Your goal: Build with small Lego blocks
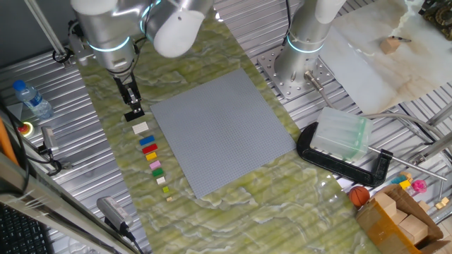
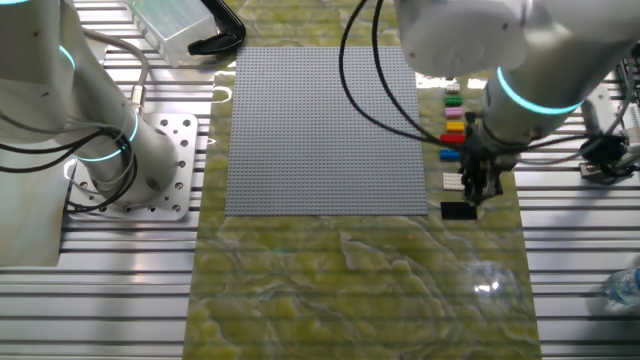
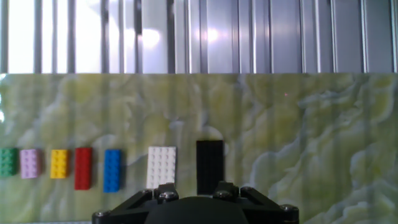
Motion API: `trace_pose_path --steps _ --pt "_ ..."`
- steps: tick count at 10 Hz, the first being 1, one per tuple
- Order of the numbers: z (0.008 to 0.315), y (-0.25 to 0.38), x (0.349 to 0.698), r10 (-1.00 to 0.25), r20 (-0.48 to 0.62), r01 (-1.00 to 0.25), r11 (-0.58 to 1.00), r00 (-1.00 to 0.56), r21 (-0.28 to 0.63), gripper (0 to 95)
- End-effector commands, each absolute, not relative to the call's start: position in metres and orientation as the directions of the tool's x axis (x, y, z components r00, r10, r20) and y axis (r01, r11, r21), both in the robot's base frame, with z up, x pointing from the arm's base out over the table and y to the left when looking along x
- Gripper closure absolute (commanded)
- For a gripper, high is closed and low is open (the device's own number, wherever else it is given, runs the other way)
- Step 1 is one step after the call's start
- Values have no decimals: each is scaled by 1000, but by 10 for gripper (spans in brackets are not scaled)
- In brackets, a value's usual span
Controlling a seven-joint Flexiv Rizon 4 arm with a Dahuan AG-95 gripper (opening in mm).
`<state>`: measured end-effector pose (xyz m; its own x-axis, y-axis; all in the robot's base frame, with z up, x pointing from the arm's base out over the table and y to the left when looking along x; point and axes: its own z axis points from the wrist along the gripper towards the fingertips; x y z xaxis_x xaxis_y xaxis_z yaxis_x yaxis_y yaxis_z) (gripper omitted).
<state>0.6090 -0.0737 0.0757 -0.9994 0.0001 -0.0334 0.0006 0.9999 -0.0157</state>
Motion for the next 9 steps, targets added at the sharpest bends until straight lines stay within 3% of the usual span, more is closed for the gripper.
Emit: trace_pose_path --steps 1,5,9 --pt "69 -79 608 6 -30 7 1000 -1000 -20 570" --pt "49 -89 606 -1 -40 -1 1000 -999 -14 570" --pt "49 -89 606 -23 -28 -23 1000 -999 -8 570"
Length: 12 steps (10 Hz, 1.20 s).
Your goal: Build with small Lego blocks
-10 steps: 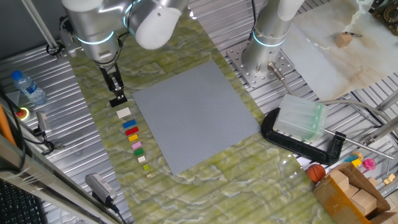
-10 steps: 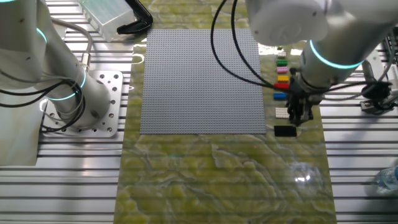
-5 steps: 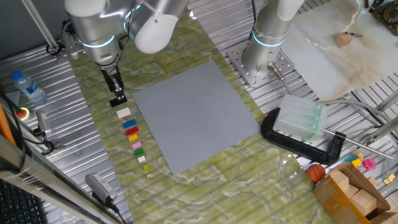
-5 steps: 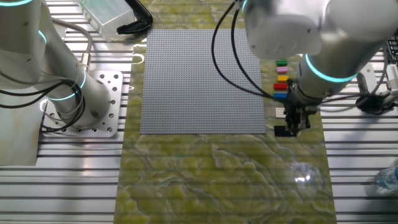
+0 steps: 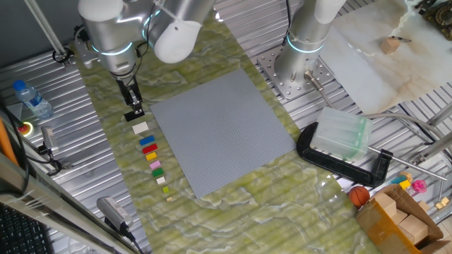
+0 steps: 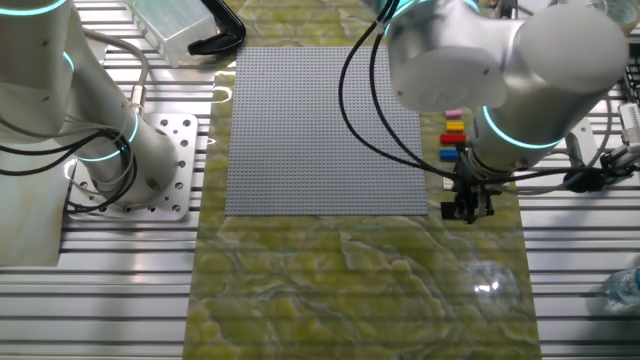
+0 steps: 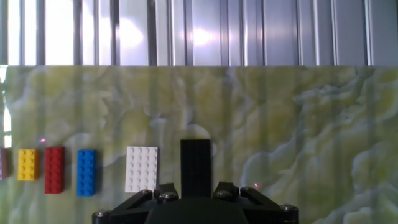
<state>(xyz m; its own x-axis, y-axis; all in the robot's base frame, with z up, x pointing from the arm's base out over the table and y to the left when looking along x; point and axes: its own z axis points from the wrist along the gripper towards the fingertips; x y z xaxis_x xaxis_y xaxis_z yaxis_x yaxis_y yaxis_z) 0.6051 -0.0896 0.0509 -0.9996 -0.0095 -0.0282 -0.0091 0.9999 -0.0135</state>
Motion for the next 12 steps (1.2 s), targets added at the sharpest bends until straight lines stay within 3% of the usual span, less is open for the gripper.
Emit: trace_pose_path --steps 1,2,3,10,12 --pt "48 -89 606 -15 -27 -15 1000 -1000 -8 570" --pt "49 -89 606 -17 -28 -16 1000 -999 -10 570" --pt "51 -88 607 -25 -28 -25 1000 -999 -9 380" --pt "52 -87 607 14 41 14 1000 -999 -10 380" --pt "39 -91 612 21 25 21 1000 -999 -10 380"
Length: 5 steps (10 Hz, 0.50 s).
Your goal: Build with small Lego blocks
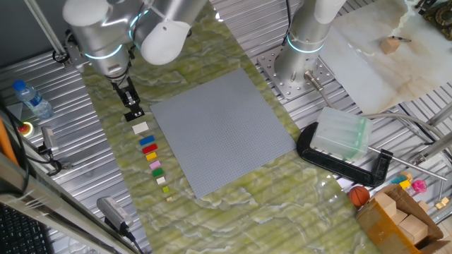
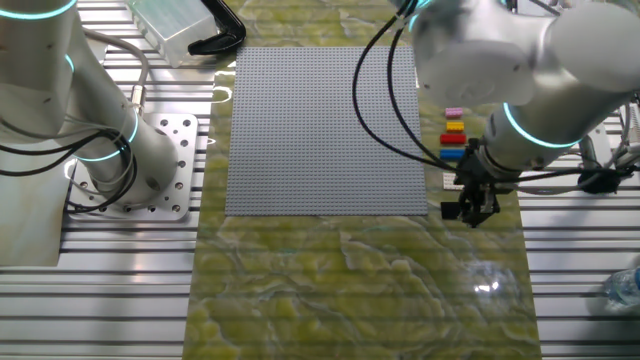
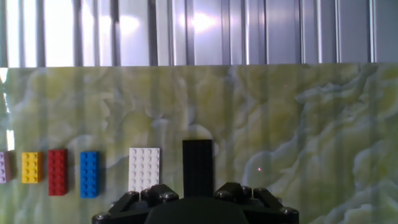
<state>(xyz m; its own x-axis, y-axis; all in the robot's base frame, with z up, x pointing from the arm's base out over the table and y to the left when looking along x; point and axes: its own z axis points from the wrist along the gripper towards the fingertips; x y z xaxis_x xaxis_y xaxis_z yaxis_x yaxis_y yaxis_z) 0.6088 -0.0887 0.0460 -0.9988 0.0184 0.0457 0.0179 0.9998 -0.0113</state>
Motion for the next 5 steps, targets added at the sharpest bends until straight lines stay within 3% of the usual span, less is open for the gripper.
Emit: trace_pose_path --steps 1,5 --pt "31 -93 614 33 18 33 999 -999 -11 570" --pt "22 -95 617 28 1 28 1000 -1000 -8 570"
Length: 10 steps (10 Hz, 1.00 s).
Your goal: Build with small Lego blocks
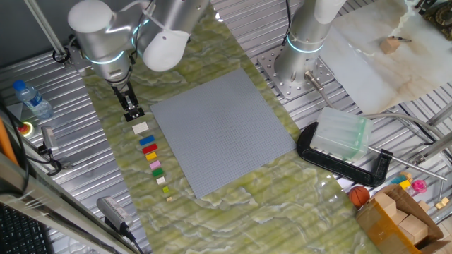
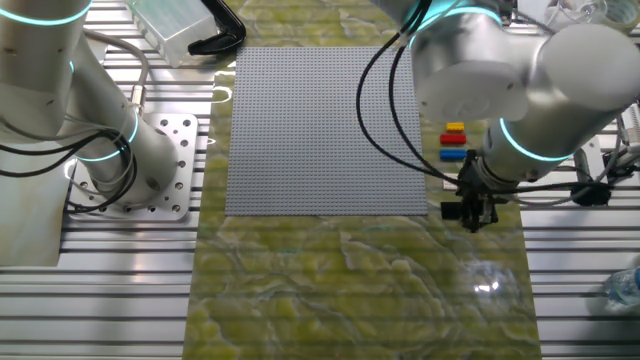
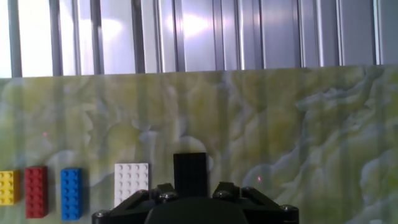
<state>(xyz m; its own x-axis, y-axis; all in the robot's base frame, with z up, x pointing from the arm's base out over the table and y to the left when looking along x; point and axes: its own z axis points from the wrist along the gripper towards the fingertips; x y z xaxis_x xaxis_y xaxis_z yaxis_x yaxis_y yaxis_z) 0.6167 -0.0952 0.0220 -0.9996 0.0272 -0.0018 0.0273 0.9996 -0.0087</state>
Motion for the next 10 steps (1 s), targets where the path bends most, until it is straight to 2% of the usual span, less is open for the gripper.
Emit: trace_pose_path --steps 1,6,7,10 --pt "21 -95 617 22 0 22 1000 -1000 -7 570" --pt "15 -95 621 -2 -5 -2 1000 -1000 -3 570" --pt "14 -94 621 -6 -5 -6 1000 -1000 -1 380" --pt "12 -90 621 -1 -6 -1 1000 -1000 -4 380"
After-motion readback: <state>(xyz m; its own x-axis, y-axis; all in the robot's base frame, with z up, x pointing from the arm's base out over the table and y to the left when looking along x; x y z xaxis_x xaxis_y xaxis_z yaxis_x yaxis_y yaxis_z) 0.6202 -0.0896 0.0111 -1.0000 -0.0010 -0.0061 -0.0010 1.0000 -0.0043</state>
